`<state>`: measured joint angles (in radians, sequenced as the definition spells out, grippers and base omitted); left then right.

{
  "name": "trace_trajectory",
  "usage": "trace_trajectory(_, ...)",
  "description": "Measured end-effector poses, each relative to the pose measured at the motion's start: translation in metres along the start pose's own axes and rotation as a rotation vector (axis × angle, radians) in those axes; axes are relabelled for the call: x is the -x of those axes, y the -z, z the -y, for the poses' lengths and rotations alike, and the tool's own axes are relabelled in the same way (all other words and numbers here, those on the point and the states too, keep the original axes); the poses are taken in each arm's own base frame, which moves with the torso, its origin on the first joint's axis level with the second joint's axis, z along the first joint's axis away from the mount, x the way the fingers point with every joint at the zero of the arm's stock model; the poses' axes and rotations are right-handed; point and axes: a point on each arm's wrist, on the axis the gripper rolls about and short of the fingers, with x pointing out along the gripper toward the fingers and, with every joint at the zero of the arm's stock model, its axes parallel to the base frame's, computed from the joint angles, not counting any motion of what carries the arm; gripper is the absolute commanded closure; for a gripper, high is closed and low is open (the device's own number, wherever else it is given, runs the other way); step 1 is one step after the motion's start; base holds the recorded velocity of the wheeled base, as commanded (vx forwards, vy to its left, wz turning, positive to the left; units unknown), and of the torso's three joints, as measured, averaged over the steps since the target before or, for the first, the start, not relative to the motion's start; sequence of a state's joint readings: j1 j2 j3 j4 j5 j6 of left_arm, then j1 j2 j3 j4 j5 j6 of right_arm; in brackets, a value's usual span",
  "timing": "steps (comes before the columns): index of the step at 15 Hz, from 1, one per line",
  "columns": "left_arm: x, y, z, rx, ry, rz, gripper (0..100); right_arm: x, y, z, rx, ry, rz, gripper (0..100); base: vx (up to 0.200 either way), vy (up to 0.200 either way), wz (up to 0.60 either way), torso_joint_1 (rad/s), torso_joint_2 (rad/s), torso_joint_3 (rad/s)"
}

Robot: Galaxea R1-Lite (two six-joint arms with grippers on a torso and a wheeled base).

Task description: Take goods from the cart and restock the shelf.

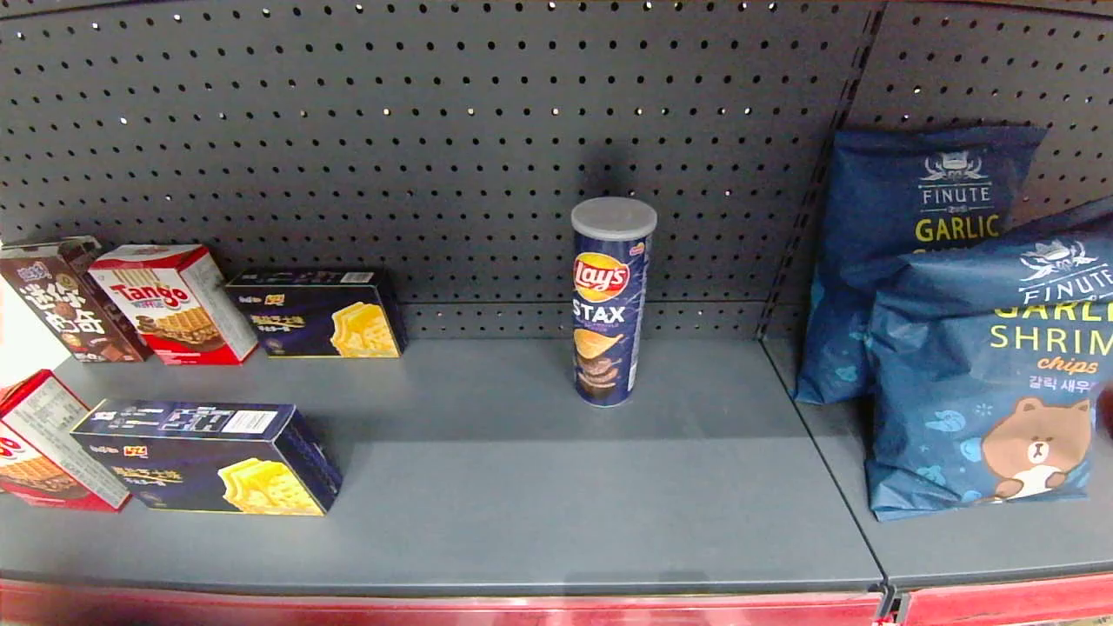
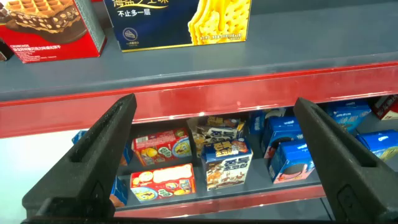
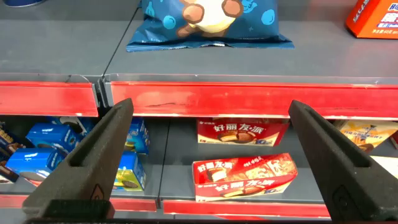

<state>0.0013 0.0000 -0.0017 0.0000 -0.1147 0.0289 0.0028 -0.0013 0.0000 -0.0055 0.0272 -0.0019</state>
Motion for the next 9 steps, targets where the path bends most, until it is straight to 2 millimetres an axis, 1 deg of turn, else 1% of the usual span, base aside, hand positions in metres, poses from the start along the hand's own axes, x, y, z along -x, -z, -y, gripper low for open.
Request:
trace_trajectory(8, 0.0000, 0.0000, 0.0001, 0.000, 0.003, 0.000, 0, 0.0000, 0.0000, 0.0000, 0.001, 0.000, 0.000, 0, 0.000, 0.000, 0.00, 0.000, 0.00, 0.000)
trace_trajectory(9, 0.0000, 0.0000, 0.0001, 0.000, 0.003, 0.000, 0, 0.0000, 0.0000, 0.0000, 0.000, 0.000, 0.000, 0, 0.000, 0.000, 0.60, 0.007, 0.00, 0.002)
